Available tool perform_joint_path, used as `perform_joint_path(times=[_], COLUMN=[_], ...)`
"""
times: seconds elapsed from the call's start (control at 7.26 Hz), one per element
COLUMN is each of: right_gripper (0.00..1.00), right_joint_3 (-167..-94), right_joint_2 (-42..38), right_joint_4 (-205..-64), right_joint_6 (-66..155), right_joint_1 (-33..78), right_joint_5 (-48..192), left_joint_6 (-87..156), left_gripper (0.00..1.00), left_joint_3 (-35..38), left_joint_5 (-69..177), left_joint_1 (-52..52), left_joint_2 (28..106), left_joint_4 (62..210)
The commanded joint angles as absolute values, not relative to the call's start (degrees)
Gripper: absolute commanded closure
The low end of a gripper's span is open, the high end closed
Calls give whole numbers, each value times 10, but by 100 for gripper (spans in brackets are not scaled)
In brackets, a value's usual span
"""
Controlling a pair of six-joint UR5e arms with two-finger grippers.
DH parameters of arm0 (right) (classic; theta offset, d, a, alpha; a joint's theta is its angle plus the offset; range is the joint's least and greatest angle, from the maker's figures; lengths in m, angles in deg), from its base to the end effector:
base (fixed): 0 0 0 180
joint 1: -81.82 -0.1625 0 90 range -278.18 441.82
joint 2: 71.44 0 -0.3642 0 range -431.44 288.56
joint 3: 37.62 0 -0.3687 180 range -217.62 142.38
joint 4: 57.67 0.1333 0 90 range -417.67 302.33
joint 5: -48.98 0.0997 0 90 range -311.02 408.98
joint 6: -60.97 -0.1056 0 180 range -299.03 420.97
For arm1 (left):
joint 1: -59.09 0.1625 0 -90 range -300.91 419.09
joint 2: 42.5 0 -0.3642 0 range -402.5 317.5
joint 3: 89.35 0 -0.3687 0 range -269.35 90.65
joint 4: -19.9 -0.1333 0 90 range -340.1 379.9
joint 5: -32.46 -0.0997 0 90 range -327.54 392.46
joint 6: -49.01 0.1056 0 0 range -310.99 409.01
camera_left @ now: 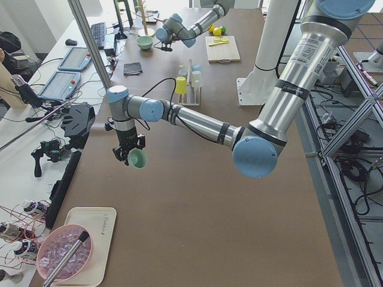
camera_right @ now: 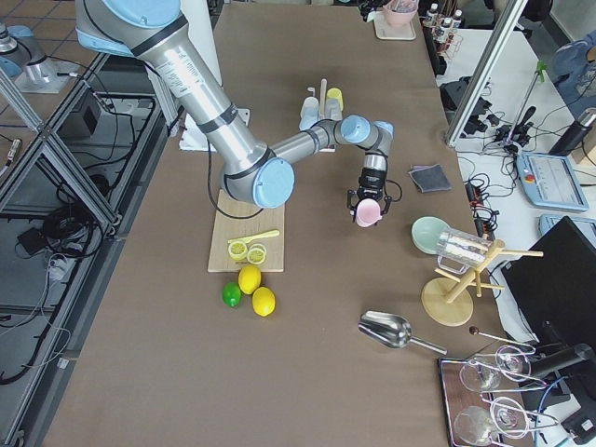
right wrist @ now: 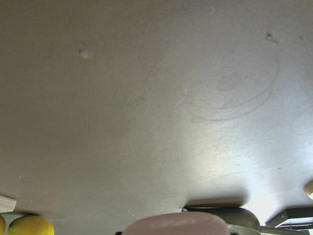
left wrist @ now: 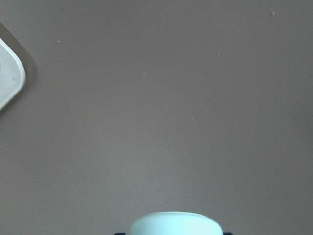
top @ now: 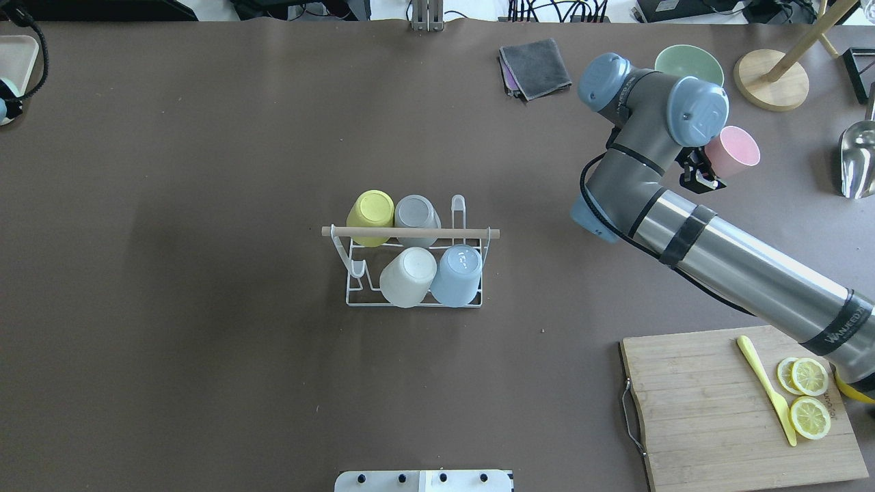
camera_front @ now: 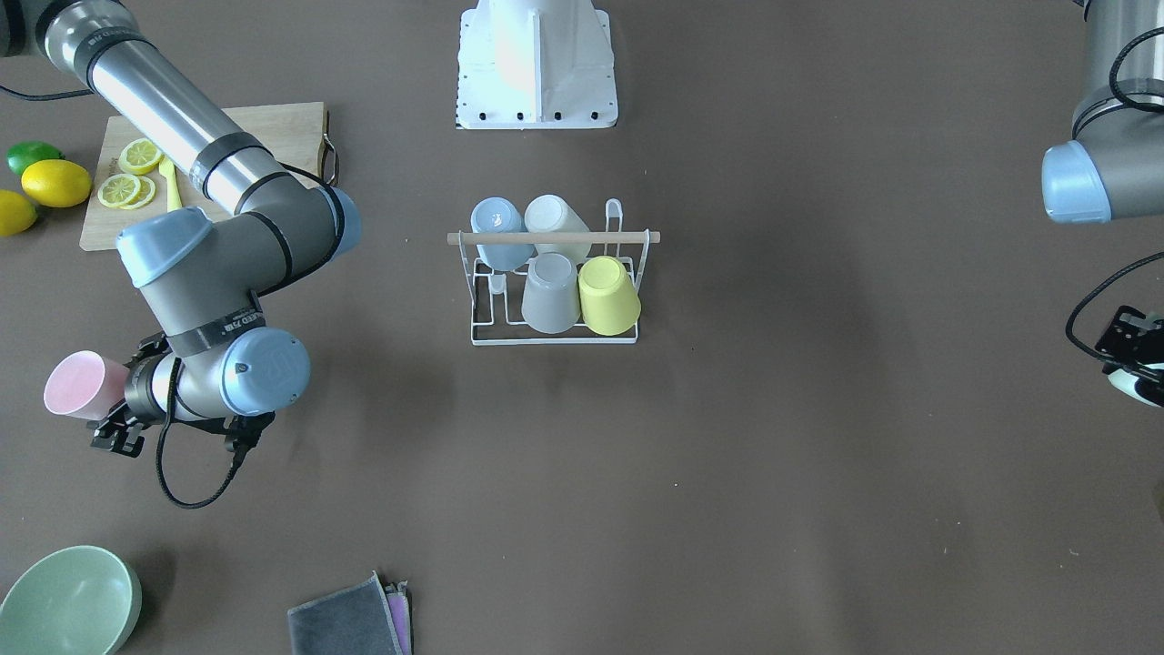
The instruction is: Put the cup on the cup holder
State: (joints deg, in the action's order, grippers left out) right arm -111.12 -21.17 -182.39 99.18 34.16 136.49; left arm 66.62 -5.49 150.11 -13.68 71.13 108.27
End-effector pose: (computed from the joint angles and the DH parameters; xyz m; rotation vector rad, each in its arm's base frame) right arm -0.3347 -0.5721 0.4204 -0.2162 0.0549 -1.4049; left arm 0.1029 -0.6163 0.4481 0.2781 0.4875 0.6591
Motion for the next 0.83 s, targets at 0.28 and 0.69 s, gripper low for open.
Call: perform_joint_path(times=[0.28,0.69], right_gripper=[100,100], right_joint_3=[-1305,-1318], right_joint_2=[-115,-105], right_joint_4=[-1772,-1739], right_joint_6=[992,989], right_joint_1=[235,165], right_joint_5=[1565,1771], left_joint_6=[477,299], left_gripper=[100,100], left_joint_3=[-91,-91], left_joint_5=[1503,1504], left_joint_1=[-109,-41], left_joint_2=[683,668], left_joint_4=[1460,1729])
